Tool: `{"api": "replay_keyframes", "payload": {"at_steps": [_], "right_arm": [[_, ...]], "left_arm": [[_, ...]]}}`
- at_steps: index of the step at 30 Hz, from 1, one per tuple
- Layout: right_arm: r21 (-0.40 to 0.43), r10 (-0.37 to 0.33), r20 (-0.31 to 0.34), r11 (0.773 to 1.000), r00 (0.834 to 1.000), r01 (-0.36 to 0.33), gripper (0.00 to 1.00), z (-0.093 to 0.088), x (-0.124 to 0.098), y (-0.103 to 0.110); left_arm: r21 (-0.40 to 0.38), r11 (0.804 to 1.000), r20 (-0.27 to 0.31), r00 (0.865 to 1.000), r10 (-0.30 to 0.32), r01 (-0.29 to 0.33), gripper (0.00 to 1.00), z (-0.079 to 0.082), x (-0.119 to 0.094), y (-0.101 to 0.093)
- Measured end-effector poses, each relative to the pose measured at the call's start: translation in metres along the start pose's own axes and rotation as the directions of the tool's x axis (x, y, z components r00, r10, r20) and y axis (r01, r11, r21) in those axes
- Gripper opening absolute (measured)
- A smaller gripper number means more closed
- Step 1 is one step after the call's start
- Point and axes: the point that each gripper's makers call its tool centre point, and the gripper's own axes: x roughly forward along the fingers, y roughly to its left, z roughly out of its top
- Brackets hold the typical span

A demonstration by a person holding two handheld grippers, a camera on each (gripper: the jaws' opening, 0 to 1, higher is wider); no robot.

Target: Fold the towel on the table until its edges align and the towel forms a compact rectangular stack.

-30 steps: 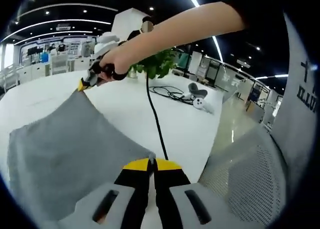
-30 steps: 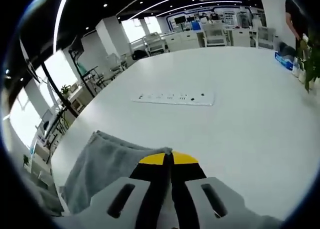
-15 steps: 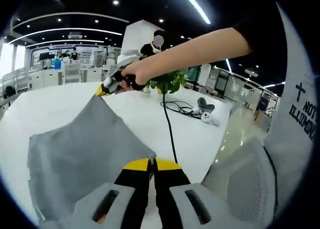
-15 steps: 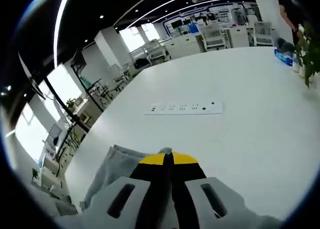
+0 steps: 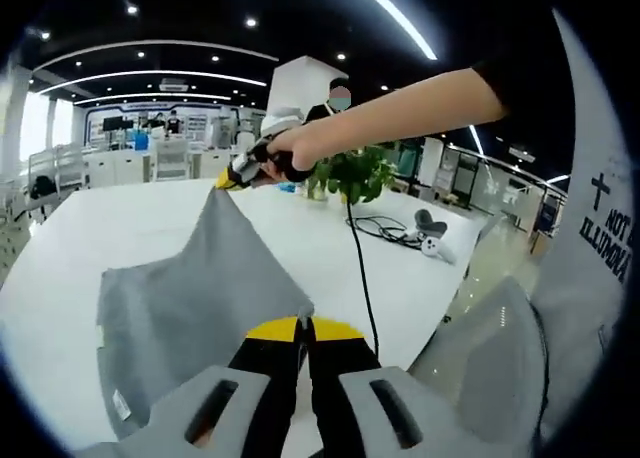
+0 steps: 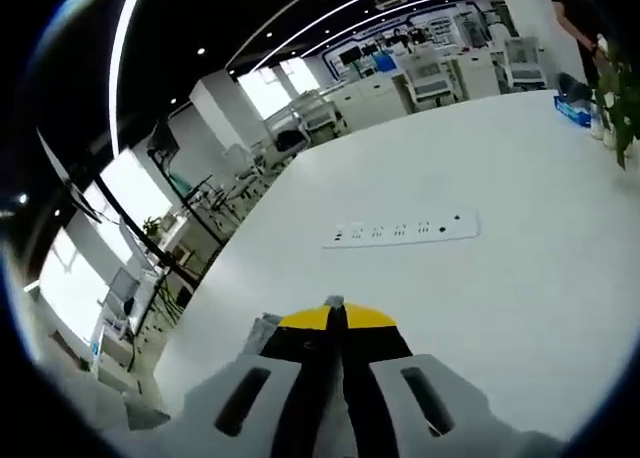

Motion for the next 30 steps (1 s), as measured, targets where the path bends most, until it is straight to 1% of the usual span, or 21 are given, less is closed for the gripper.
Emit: {"api": "replay_keyframes", "payload": {"at_steps": [4,7,10,16,21,24,27,30], "right_arm": [[0.002,0.01,0.005,1.0,1.0,-0.01,0.0,0.0,0.004,0.014],[0.019,0.019,0.012,1.0,1.0,-0.019,0.0,0.0,0.008,0.023],[0.022,0.025,0.013,0.999,1.0,-0.026,0.0,-0.001,0.012,0.033],[0.02,0.043,0.013,0.999,0.999,-0.043,0.0,-0.001,0.026,0.054],[0.002,0.067,0.013,0.998,0.998,-0.067,0.0,-0.003,0.036,0.076],[-0.013,0.074,0.007,0.997,0.997,-0.074,0.0,-0.004,0.04,0.083],[-0.055,0.077,0.01,0.996,0.997,-0.077,0.0,-0.006,0.046,0.091],[-0.067,0.08,0.01,0.995,0.997,-0.079,0.0,-0.01,0.052,0.097]], "left_arm": [[-0.008,1.0,0.011,1.0,0.026,-0.026,0.02,0.0,-0.012,0.012],[-0.016,0.999,0.016,0.999,0.05,-0.05,0.02,0.0,-0.02,0.021],[-0.039,0.997,0.022,0.997,0.075,-0.074,0.02,-0.002,-0.03,0.032],[-0.051,0.994,0.029,0.994,0.102,-0.101,0.02,-0.006,-0.045,0.049],[-0.069,0.989,0.036,0.991,0.131,-0.128,0.02,-0.009,-0.057,0.062],[-0.074,0.987,0.036,0.989,0.142,-0.139,0.02,-0.012,-0.062,0.067],[-0.094,0.983,0.035,0.987,0.159,-0.156,0.02,-0.016,-0.068,0.074],[-0.109,0.979,0.028,0.984,0.178,-0.174,0.02,-0.022,-0.072,0.081]]}}
